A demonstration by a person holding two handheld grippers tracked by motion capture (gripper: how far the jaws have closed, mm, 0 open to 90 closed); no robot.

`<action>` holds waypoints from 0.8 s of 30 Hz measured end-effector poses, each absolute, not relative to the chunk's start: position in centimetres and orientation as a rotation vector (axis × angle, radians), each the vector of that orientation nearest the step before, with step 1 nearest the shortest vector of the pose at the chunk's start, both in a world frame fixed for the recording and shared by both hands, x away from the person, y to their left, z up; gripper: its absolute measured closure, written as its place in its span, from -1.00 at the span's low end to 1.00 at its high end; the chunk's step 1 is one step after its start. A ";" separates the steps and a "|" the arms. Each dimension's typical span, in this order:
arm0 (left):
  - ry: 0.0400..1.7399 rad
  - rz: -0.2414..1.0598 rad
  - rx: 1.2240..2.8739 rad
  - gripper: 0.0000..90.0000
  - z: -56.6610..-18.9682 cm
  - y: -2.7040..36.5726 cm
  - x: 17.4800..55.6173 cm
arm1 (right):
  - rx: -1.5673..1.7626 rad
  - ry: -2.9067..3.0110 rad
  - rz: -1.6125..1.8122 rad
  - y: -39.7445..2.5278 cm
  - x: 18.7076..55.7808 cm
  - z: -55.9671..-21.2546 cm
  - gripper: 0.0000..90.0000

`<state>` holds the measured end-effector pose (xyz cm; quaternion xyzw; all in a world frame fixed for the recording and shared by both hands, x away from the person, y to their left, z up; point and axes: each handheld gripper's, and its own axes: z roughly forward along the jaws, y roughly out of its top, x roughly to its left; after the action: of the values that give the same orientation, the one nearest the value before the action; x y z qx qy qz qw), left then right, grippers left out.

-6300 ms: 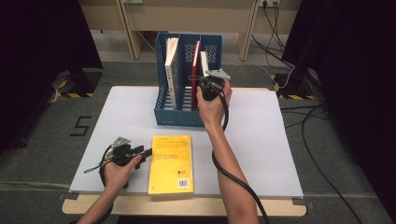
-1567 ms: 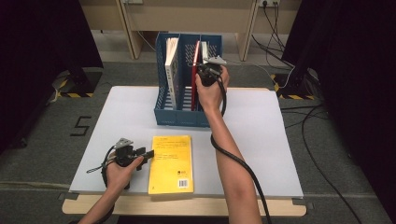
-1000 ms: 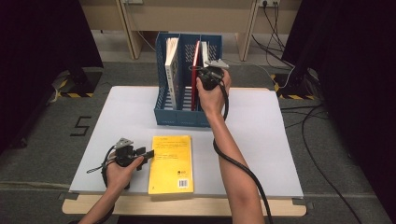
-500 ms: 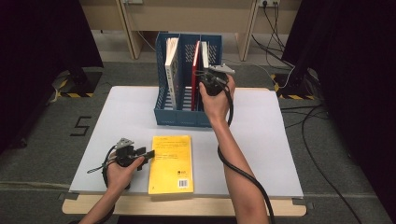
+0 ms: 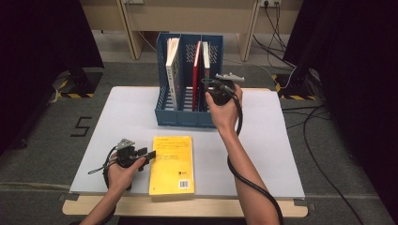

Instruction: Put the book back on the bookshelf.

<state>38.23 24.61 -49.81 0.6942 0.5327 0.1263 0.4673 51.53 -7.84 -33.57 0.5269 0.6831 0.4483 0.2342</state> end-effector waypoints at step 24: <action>1.333 0.258 1.644 0.10 -49.5 24.8 38.8 | 1.567 2.097 1.195 -10.4 46.8 -39.6 0.32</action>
<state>38.83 24.83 -49.49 0.6750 0.5471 0.1061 0.4836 46.76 -10.38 -39.59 0.5398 0.7224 0.4116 0.1315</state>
